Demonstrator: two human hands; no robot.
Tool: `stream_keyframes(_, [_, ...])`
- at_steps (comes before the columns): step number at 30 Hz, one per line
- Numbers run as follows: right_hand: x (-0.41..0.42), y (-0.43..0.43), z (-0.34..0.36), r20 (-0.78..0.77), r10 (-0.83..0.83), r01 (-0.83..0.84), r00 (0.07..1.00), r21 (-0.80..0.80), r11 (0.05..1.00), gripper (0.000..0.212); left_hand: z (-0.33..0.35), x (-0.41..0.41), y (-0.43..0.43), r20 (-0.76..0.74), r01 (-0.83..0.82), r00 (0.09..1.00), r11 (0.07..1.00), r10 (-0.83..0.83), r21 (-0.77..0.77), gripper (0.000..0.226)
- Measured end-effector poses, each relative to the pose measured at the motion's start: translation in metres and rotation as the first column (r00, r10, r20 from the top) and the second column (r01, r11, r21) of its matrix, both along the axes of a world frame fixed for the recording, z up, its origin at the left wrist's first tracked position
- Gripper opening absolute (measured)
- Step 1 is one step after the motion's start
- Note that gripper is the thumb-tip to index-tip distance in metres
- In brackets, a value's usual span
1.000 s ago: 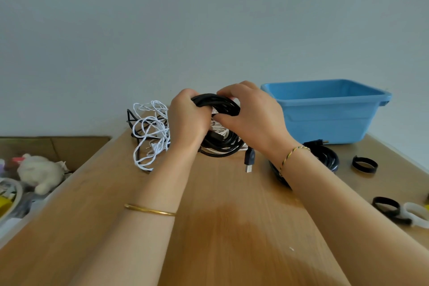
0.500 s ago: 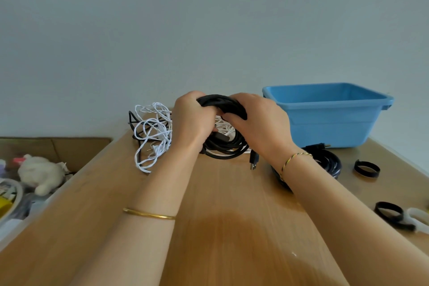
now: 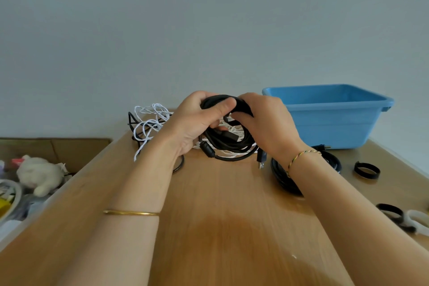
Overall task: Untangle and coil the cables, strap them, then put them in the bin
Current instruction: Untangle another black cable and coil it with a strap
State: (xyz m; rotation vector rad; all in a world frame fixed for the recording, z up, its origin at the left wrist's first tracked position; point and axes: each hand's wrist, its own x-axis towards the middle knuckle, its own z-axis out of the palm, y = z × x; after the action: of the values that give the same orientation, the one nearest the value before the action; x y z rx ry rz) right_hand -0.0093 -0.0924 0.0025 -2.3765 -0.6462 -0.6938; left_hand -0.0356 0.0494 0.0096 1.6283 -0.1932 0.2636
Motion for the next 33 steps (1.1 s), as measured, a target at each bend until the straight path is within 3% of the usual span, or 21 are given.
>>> stream_keyframes(7, [0.001, 0.000, 0.000, -0.027, 0.046, -0.046, 0.999, 0.012, 0.999, 0.016, -0.004, 0.006, 0.005, 0.061, -0.077, 0.995, 0.997, 0.075, 0.025, 0.024])
stream_keyframes(11, [0.000, 0.002, -0.001, -0.046, 0.080, -0.081, 0.996, -0.031, 0.996, 0.015, 0.002, 0.000, 0.009, -0.054, -0.004, 0.999, 1.000, 0.003, -0.024, 0.021])
stream_keyframes(17, [0.000, 0.005, -0.005, -0.032, 0.055, -0.058, 0.998, -0.091, 0.994, 0.021, -0.007, 0.007, 0.000, -0.061, -0.141, 0.987, 0.985, 0.148, 0.103, 0.037])
stream_keyframes(24, [-0.007, 0.006, -0.004, 0.082, 0.061, -0.066, 0.995, 0.060, 0.996, 0.048, -0.011, 0.016, 0.006, 0.103, -0.297, 0.950, 0.955, 0.294, 0.020, 0.029])
stream_keyframes(33, [-0.006, 0.004, 0.000, 0.075, 0.033, -0.035, 0.997, 0.015, 0.999, 0.031, -0.010, 0.016, 0.007, 0.269, -0.368, 0.896, 0.930, 0.354, 0.003, 0.027])
